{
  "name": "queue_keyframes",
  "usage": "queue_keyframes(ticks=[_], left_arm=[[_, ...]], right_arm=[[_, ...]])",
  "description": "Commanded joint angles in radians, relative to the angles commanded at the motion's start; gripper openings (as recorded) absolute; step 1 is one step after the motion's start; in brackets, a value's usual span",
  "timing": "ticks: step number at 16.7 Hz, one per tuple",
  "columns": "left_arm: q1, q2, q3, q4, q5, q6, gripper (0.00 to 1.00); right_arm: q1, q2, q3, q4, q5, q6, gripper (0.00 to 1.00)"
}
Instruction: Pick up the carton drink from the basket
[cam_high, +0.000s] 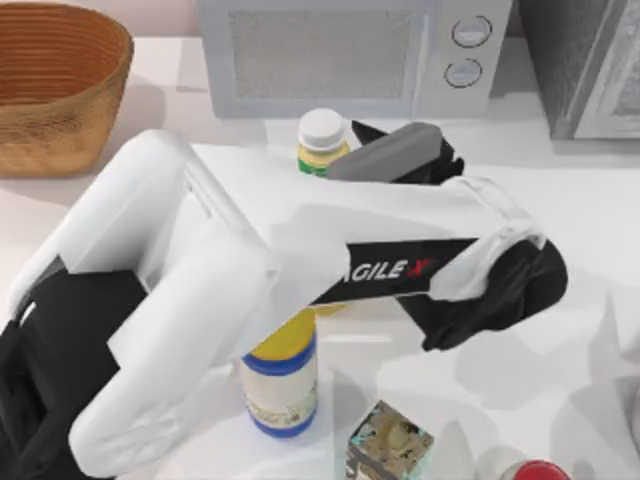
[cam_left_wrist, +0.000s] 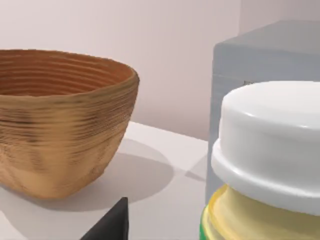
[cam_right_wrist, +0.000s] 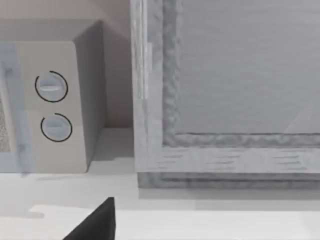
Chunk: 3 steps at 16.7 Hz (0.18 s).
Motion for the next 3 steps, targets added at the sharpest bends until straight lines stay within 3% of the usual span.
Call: queue_keyframes(ticks=[3], left_arm=[[0.0, 0.0, 0.0, 0.0, 0.0, 0.0, 1.0]], right_arm=[[0.0, 0.0, 0.0, 0.0, 0.0, 0.0, 1.0]])
